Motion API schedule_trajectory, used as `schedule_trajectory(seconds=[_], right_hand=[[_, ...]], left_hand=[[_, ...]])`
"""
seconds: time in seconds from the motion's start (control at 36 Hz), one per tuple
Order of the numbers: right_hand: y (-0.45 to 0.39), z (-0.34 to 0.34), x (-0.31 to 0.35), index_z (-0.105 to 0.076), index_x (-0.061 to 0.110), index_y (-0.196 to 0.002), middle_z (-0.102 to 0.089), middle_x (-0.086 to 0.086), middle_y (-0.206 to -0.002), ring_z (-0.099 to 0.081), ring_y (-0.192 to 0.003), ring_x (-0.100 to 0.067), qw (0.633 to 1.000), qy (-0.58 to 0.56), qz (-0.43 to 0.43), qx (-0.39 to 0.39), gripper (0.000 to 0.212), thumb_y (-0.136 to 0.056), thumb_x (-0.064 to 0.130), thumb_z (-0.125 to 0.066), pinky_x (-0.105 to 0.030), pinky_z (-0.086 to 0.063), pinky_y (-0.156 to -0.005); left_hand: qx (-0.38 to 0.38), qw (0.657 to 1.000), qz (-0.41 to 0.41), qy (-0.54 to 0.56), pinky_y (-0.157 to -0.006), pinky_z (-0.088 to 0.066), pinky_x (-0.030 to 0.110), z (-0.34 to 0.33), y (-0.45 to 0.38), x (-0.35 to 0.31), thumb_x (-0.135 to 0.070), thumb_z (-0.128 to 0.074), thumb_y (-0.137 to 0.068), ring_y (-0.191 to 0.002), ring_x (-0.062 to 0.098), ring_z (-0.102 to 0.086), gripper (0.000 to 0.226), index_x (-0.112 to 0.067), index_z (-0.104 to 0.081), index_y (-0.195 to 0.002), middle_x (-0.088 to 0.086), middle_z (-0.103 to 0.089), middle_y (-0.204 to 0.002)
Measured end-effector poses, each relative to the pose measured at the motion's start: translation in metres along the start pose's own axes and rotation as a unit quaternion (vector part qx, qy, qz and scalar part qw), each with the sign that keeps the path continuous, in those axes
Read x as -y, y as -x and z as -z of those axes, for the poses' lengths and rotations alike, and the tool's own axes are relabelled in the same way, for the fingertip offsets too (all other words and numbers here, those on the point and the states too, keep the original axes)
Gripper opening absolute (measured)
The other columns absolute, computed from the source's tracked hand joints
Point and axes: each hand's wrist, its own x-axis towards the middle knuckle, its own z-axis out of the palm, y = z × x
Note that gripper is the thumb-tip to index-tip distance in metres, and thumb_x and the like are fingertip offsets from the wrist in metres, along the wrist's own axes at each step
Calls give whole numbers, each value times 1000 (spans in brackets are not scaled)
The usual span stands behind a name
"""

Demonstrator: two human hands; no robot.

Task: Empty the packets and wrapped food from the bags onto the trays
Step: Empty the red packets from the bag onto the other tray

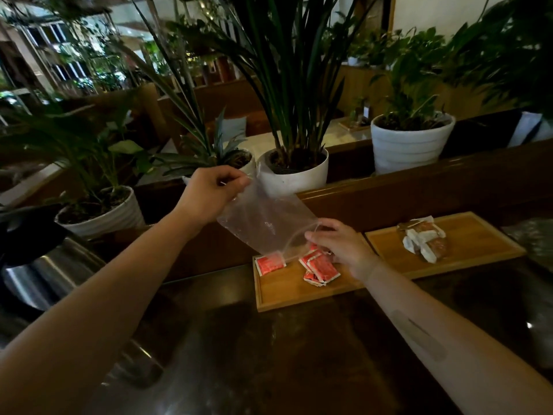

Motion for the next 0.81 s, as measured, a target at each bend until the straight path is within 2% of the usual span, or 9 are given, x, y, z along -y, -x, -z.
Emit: schedule_trajectory(seconds=[0.11, 0.17, 0.25, 0.33, 0.39, 0.53, 0.61, 0.69, 0.81], right_hand=[[12, 6, 0, -74, 33, -99, -76, 1, -106, -71, -102, -19, 999, -32, 13, 43, 21, -79, 39, -76, -40, -49, -84], [20, 7, 0, -76, 28, -92, -76, -2, -104, -72, -97, -15, 998, -45, 21, 39, 28, -71, 46, -80, -42, -50, -87], [34, 11, -3, -77, 29, -86, -76, -4, -108, -72, -99, -18, 996, -80, 22, 22, 33, -61, 50, -85, -40, -52, -85], [54, 15, -7, -76, 26, -90, -77, -3, -104, -74, -94, -21, 994, -107, 21, -4, 18, -75, 36, -77, -34, -57, -73], [70, 16, -9, -73, 21, -100, -77, -3, -101, -74, -86, -19, 993, -103, 20, -46, 22, -81, 31, -74, -30, -58, -63], [114, 25, -25, -72, 28, -100, -76, -4, -99, -72, -92, -24, 985, -77, 19, -155, 11, -91, 27, -66, -40, -56, -77], [147, 39, -36, -71, 35, -101, -75, -2, -105, -72, -97, -23, 981, -77, 6, -179, 18, -85, 30, -72, -44, -57, -83], [182, 55, -49, -68, 34, -110, -75, 2, -107, -73, -96, -21, 982, -75, -29, -173, 41, -71, 33, -84, -42, -57, -79], [226, 75, -66, -69, 27, -112, -75, -2, -108, -73, -97, -23, 975, -77, -62, -198, 45, -70, 25, -85, -44, -57, -81]], left_hand=[[-5, 997, 13, 74, -68, -44, 20, 5, 16, 10, -29, -62, -94, -68, -11, -60, 15, -41, -68, -87, -18, -68, -78], [-12, 993, 30, 115, -71, -45, 23, 5, 26, 19, -29, -62, -94, -72, -11, -61, 15, -40, -70, -86, -24, -68, -77], [-13, 979, 80, 189, -78, -55, 32, -1, 43, 36, -30, -62, -94, -87, 2, -68, 14, -38, -72, -88, -14, -72, -88], [5, 960, 134, 246, -82, -59, 40, -16, 60, 52, -29, -62, -95, -90, 15, -73, 11, -31, -72, -93, -3, -75, -94], [25, 950, 151, 273, -77, -61, 41, -30, 73, 61, -31, -60, -95, -85, 18, -75, 11, -26, -70, -97, -1, -76, -93], [63, 933, 168, 312, -67, -62, 31, -79, 103, 67, -34, -56, -97, -78, 13, -74, 12, -31, -67, -96, -7, -74, -90], [64, 928, 175, 323, -56, -58, 20, -109, 122, 55, -35, -55, -97, -69, 4, -71, 12, -33, -66, -93, -10, -73, -83], [85, 923, 187, 325, -65, -58, 31, -135, 140, 39, -37, -54, -98, -73, 10, -69, 12, -35, -64, -91, -19, -72, -81], [130, 901, 208, 358, -74, -60, 40, -165, 158, 15, -30, -54, -99, -86, 20, -71, 13, -28, -66, -99, -1, -74, -97]])
